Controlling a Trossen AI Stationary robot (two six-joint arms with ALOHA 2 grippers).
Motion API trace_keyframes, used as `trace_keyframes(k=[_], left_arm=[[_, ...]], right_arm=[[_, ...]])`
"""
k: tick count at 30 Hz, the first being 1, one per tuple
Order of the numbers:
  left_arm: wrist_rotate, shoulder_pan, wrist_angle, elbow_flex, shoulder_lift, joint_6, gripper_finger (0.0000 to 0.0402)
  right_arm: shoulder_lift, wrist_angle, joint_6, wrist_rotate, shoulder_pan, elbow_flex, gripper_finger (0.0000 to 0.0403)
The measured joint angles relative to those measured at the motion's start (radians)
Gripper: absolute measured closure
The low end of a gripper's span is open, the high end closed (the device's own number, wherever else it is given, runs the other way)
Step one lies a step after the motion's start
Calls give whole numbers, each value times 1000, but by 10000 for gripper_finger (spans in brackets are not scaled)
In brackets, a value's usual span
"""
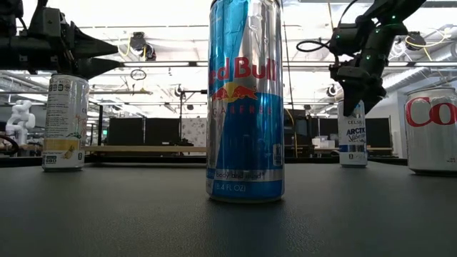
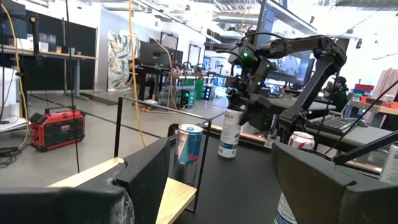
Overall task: Place canned beverage on shelf
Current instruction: Put the top white-blue soda can on the shelf
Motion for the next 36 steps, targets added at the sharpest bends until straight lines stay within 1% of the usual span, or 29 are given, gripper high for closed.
trace_keyframes(k=[9,11,13,22,30,36], left_arm=[[0,0,0,0,0,0,118],[0,0,0,0,0,0,118],[0,0,0,0,0,0,118],[0,0,0,0,0,0,118],[0,0,0,0,0,-2,118],[0,0,0,0,0,-2,118]], right_arm=[[-1,-14,21,7,0,0,159],[-1,-12,46,9,0,0,178],[-1,-10,62,10,0,1,189],[2,-29,80,14,42,32,181],[1,-18,104,15,87,132,184],[1,33,105,14,122,225,184]])
